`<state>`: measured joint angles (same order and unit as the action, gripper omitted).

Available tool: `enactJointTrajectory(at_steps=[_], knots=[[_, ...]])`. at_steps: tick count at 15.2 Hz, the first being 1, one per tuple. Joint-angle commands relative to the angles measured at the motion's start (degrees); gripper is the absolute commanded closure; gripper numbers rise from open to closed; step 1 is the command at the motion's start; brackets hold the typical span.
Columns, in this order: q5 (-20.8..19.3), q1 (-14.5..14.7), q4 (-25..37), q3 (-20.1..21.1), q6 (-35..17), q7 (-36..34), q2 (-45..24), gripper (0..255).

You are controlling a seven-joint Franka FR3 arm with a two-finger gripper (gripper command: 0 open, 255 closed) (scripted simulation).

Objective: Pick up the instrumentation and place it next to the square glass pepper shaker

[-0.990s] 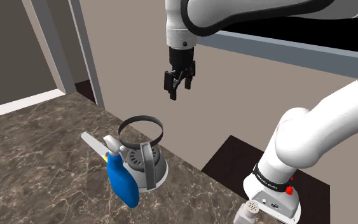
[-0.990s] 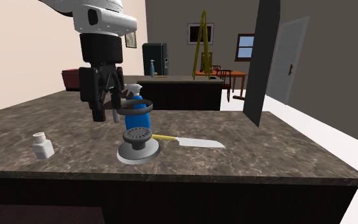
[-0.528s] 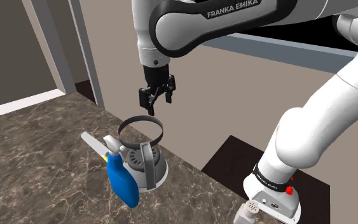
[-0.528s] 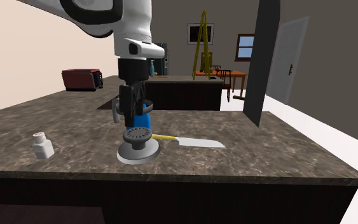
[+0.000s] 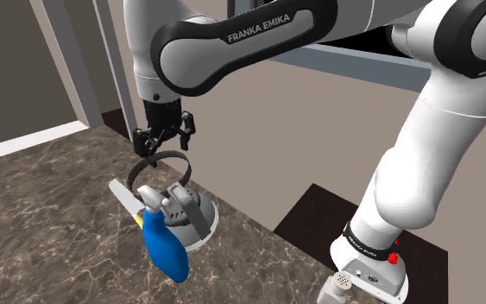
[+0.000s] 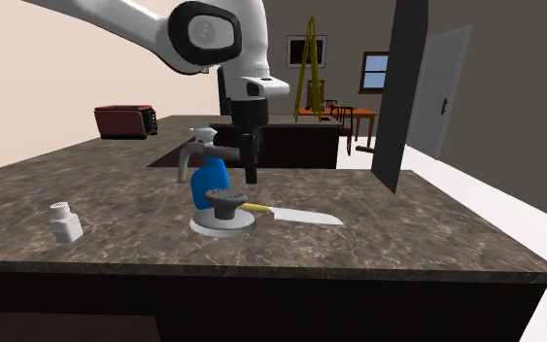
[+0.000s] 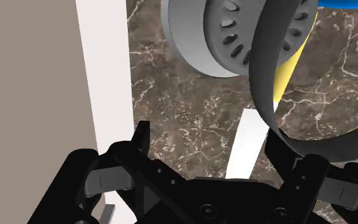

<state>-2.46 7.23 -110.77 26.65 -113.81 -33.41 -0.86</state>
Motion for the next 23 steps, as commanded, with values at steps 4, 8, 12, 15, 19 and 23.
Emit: enactJointTrajectory(at_steps=[4, 8, 12, 15, 19, 23], knots=[[-5.11, 3.98, 9.28, 1.86, 7.05, -7.21, -13.94, 0], [-8.66, 8.35, 19.11, 1.15, 8.75, -11.56, -23.92, 0], [-10.03, 10.20, 22.37, 0.57, 8.36, -13.07, -28.22, 0], [-10.29, 10.07, 20.49, 0.42, 6.21, -13.28, -28.55, 0], [-10.56, 9.99, 18.99, 0.27, 4.40, -13.48, -28.91, 0], [-10.56, 9.99, 18.99, 0.26, 4.40, -13.48, -28.92, 0]])
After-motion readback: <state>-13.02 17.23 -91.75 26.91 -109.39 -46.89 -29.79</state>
